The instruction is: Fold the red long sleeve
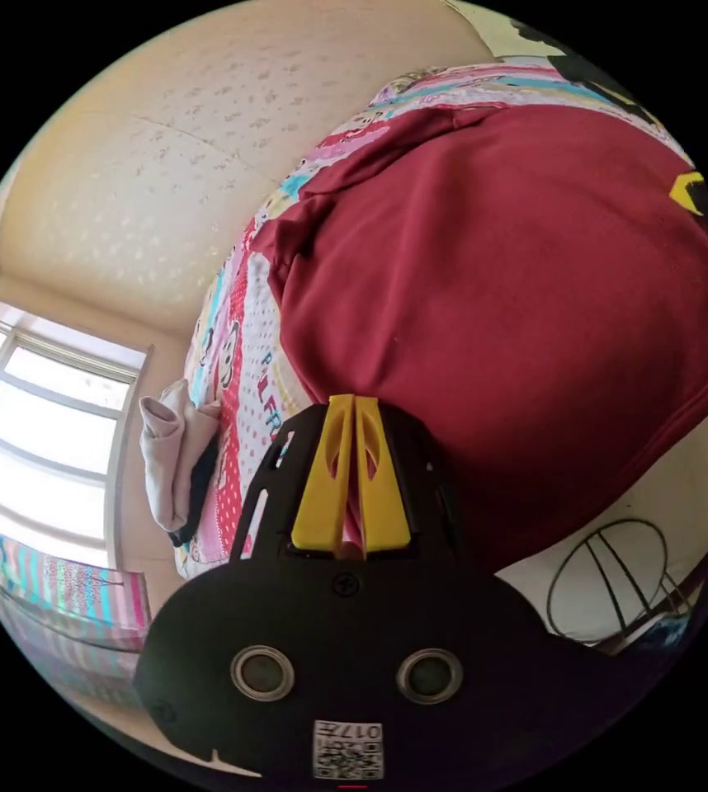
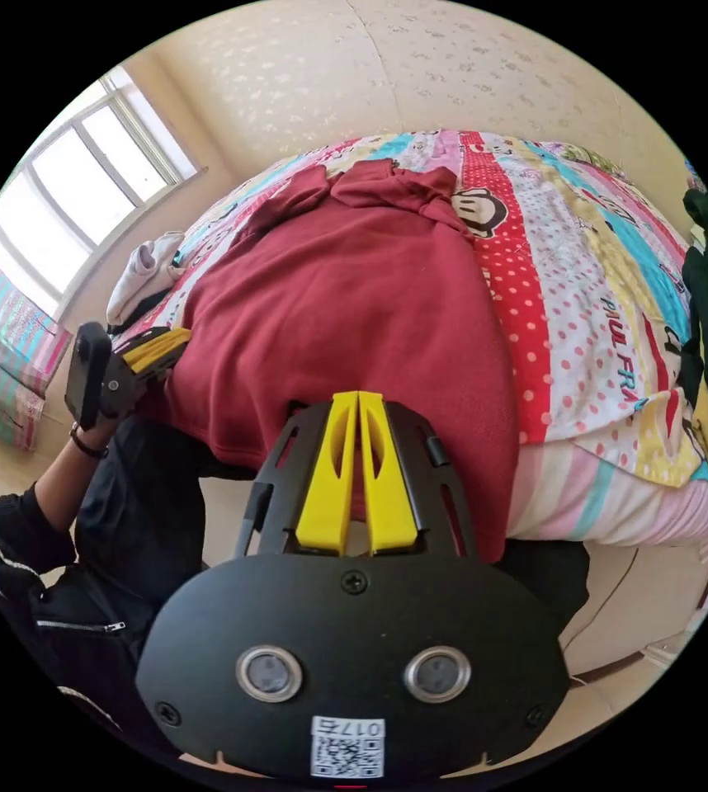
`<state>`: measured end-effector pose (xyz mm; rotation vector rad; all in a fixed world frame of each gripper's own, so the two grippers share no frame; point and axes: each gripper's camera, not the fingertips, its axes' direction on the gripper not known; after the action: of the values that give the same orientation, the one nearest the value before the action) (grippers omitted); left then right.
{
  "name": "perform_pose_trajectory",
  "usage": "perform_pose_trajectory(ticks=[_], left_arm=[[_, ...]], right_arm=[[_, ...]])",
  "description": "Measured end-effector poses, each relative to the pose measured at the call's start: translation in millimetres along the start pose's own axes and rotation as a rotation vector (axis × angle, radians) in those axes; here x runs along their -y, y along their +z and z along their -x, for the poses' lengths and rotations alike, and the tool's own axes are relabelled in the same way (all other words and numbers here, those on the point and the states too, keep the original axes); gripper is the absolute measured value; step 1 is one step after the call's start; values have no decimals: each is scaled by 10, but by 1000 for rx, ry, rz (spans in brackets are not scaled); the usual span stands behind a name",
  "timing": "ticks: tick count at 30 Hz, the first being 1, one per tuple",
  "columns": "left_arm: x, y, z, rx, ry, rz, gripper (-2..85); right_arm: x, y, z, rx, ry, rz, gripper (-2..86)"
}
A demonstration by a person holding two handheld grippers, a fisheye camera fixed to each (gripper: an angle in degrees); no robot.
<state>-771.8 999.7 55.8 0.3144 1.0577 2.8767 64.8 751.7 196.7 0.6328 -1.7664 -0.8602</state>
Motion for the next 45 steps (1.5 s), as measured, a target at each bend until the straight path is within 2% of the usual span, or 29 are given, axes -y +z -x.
perform_pose_trajectory(ticks=[2, 5, 6, 9, 14, 18, 22, 26, 30, 34, 35, 37, 39, 41, 43, 45], left_arm=[[-101, 5, -30, -11, -61, -35, -10], [-404, 93, 230, -217, -280, -131, -10], [-559, 171, 351, -321, -377, -179, -9], [-801, 336, 499, -463, -474, -249, -8], [-1003, 425, 444, -469, -492, -316, -8], [-1161, 614, 549, -570, -537, -346, -8], [-1299, 790, 639, -653, -587, -375, -7], [-1351, 848, 623, -616, -567, -385, -6], [-1424, 967, 687, -646, -577, -392, -6], [-1476, 1041, 735, -656, -582, -395, -6], [-1490, 1059, 746, -654, -582, -396, -6], [-1510, 1088, 767, -653, -584, -396, -6], [-1531, 1125, 796, -652, -587, -396, -6], [-1544, 1154, 820, -652, -588, -396, -6], [-1557, 1184, 847, -655, -590, -396, -6], [-1569, 1225, 886, -660, -592, -395, -6]], right_arm=[[56, 31, 21, 17, -20, 37, 29], [254, 59, 159, 12, -86, 133, 45], [351, 18, 248, 2, -123, 109, 49], [748, -83, 446, -58, -213, 3, 54], [1838, 65, 509, -38, -325, -37, 83], [2769, 598, 339, -166, -293, 1, 92], [3297, 1284, -35, -293, -84, 68, 80], [3316, 1855, -255, -161, 6, 154, 70], [3260, 1949, -339, -104, -14, 122, 51], [3218, 1252, -379, -117, -43, -137, 34], [3199, 1129, -402, -143, -34, -170, 33], [3059, 671, -544, -329, 13, -277, 29], [2889, 445, -744, -460, 66, -300, 25], [2670, 370, -1039, -505, 163, -257, 21], [2258, 408, -1391, -723, 353, -231, 17], [2057, 530, -1545, -722, 319, -153, 17]])
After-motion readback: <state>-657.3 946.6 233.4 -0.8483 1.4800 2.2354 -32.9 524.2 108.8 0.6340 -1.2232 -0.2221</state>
